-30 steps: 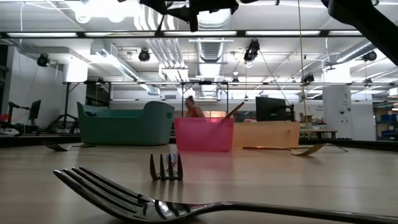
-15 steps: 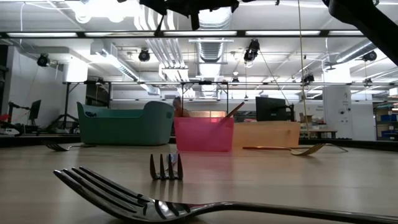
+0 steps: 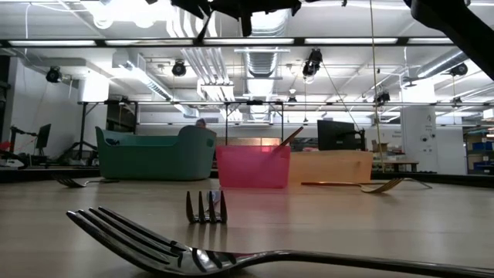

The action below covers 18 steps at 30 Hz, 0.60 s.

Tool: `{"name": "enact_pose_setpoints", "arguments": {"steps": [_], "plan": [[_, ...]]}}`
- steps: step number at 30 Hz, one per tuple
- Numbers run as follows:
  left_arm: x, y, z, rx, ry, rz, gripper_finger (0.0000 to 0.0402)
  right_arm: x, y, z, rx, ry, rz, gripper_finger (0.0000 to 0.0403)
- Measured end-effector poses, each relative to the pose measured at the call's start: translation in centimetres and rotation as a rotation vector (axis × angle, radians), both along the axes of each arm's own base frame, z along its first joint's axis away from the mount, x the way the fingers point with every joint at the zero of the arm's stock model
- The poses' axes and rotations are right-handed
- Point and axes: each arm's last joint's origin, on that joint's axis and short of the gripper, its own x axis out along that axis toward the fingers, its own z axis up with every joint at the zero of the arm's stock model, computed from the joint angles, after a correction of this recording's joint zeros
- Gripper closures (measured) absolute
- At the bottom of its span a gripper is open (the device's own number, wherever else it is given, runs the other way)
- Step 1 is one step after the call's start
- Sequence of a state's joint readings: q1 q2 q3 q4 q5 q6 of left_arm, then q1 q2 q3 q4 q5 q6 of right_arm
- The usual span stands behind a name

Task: Sort silverware by color (type)
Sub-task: Put the black fork into the orange bin

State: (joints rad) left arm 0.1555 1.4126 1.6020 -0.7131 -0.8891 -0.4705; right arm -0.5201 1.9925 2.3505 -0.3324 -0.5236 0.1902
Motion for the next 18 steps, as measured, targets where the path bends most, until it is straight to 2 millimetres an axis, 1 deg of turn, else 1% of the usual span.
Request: {"name": "enact_pose_setpoints", "arguments": {"steps": [4,6,9,11,13,16,18], "plan": [[-0.9,-0.2,0.7,-0.010,0.013,-0.087,0.0303,-1.2,-0.7,0.1,0.015,0.037,0.074,0.0394],[-1.5,-0.3,1.2,-0.020,0.026,-0.177,0.0296,-1.8,-1.0,-0.1,0.012,0.070,0.119,0.0394],[-2.3,-0.1,1.8,-0.061,0.029,-0.363,0.0293,-2.6,-1.2,-0.8,0.021,0.135,0.210,0.0394],[-2.7,0.4,1.9,-0.093,0.023,-0.482,0.0294,-3.0,-1.1,-1.5,0.037,0.192,0.242,0.0394],[-2.8,1.1,1.9,-0.106,0.026,-0.549,0.0294,-3.4,-0.8,-2.1,0.039,0.263,0.254,0.0394],[-2.4,2.4,1.3,-0.115,0.032,-0.625,0.0295,-4.1,-0.3,-2.8,0.024,0.357,0.255,0.0394],[-1.9,3.3,0.9,-0.116,0.002,-0.697,0.0295,-4.6,0.1,-2.9,0.026,0.402,0.259,0.0394]]}}
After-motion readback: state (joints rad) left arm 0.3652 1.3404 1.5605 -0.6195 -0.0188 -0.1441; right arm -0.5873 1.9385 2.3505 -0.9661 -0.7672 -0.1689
